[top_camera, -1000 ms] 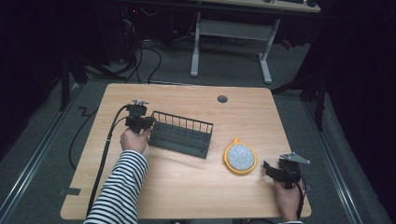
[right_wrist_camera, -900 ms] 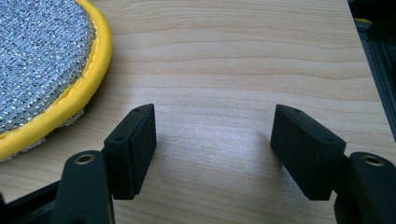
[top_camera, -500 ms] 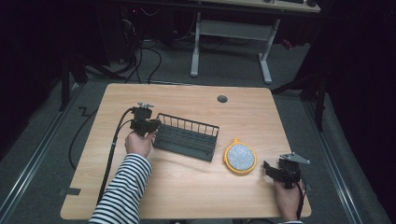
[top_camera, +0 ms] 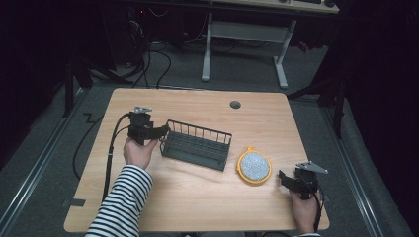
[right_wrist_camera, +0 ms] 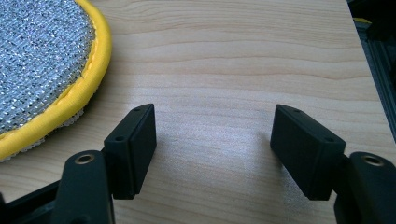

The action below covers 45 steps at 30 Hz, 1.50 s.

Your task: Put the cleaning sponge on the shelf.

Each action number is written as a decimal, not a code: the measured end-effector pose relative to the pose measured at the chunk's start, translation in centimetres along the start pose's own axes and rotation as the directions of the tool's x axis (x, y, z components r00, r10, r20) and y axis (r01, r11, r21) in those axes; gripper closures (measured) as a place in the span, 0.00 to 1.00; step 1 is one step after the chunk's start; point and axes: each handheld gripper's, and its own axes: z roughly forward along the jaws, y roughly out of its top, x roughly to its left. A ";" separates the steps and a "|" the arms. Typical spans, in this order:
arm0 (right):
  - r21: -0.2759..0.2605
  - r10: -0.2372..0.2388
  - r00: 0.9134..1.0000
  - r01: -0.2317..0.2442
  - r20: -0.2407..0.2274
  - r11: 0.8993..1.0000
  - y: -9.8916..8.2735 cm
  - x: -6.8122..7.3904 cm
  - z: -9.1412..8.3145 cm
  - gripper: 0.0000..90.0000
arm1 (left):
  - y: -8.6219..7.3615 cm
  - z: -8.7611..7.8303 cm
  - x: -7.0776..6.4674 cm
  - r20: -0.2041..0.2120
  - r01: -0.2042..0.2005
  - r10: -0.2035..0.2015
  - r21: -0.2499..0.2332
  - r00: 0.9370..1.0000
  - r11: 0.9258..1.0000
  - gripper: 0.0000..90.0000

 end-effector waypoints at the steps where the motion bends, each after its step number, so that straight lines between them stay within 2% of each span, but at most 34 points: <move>1: 0.000 0.000 1.000 0.000 0.000 1.000 0.0 0.0 0.0 0.35 | 0.0 0.0 0.0 0.000 0.000 0.000 0.000 1.000 1.000 0.41; 9: -0.003 0.003 1.000 -0.003 0.001 1.000 0.0 -0.1 0.0 0.37 | -1.3 -2.3 2.2 -0.018 0.019 -0.019 -0.022 1.000 1.000 0.40; 17: -0.003 0.006 1.000 -0.006 0.003 1.000 0.0 -0.1 0.0 0.37 | -3.0 -3.6 3.2 -0.032 0.015 -0.016 -0.030 0.999 0.999 0.39; 20: -0.004 0.004 1.000 -0.004 0.003 1.000 0.0 -0.1 0.0 0.37 | -4.1 -4.1 3.4 -0.051 -0.010 0.009 -0.031 0.999 0.999 0.39; 21: -0.004 0.003 1.000 -0.003 0.003 1.000 0.0 -0.1 0.0 0.37 | -4.8 -4.2 3.7 -0.077 -0.030 0.029 -0.015 0.997 0.999 0.39; 23: -0.004 0.003 1.000 -0.003 0.003 1.000 0.0 -0.1 0.0 0.38 | -5.3 -4.2 3.9 -0.093 -0.035 0.035 -0.002 0.995 0.999 0.38; 25: -0.004 0.009 1.000 -0.009 0.004 1.000 0.0 -0.1 0.0 0.38 | -6.7 -4.7 4.5 -0.107 -0.026 0.026 -0.002 0.994 1.000 0.38; 28: -0.007 0.010 1.000 -0.010 0.004 1.000 0.0 -0.1 0.0 0.38 | -7.6 -5.0 4.9 -0.110 -0.015 0.013 -0.012 0.994 1.000 0.38; 30: -0.007 0.012 1.000 -0.012 0.005 1.000 0.0 -0.1 0.0 0.38 | -8.8 -5.1 5.2 -0.107 0.008 -0.010 -0.018 0.994 1.000 0.38; 38: -0.006 0.011 1.000 -0.011 0.005 1.000 0.0 -0.1 0.0 0.39 | -11.0 -5.1 5.0 -0.107 0.018 -0.021 -0.025 0.994 1.000 0.38; 45: -0.005 0.009 1.000 -0.009 0.006 1.000 0.0 -0.1 0.0 0.39 | -12.4 -4.2 4.9 -0.114 0.030 -0.032 -0.016 0.993 0.999 0.38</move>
